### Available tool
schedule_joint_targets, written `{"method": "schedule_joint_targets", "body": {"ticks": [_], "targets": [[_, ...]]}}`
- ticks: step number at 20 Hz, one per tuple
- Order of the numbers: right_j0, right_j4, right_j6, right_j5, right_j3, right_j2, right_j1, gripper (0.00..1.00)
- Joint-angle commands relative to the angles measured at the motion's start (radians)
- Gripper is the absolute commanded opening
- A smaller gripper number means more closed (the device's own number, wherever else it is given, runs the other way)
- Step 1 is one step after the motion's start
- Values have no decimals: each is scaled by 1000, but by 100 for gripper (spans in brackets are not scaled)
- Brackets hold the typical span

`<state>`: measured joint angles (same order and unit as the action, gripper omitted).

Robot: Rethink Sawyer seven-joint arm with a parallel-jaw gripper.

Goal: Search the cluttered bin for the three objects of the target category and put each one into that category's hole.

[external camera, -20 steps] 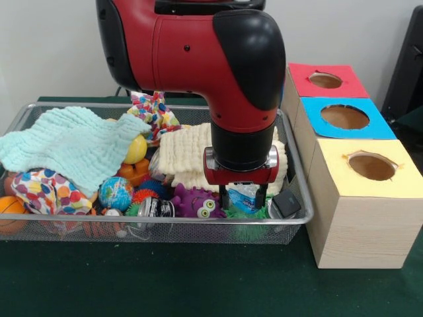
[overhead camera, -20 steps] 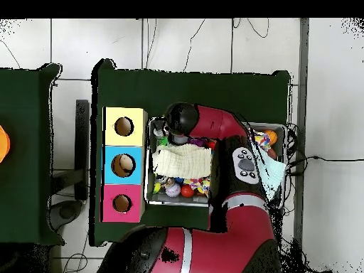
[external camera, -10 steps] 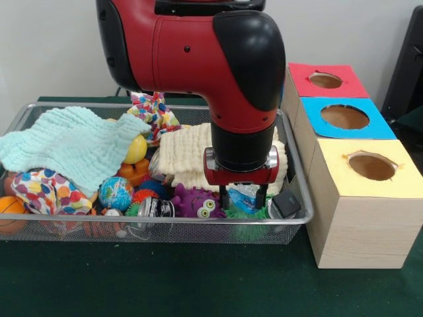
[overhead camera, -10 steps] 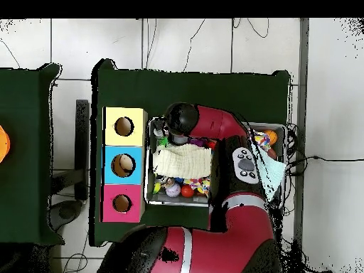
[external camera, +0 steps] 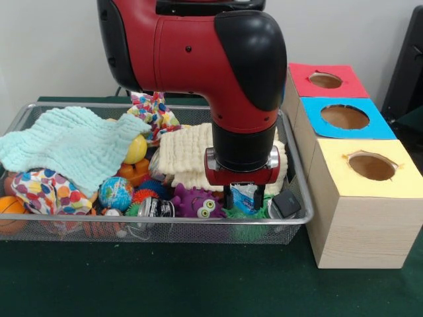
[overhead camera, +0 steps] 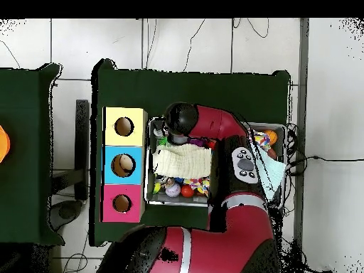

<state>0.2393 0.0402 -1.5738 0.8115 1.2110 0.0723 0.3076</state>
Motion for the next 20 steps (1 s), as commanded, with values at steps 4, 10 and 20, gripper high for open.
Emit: {"method": "schedule_joint_targets", "body": {"ticks": [4, 10, 20], "targets": [[-16, 20, -119, -3, 30, 19, -92, 0], [-6, 17, -102, -22, 24, 31, -100, 0], [-9, 0, -124, 46, 123, 0, 65, 0]]}}
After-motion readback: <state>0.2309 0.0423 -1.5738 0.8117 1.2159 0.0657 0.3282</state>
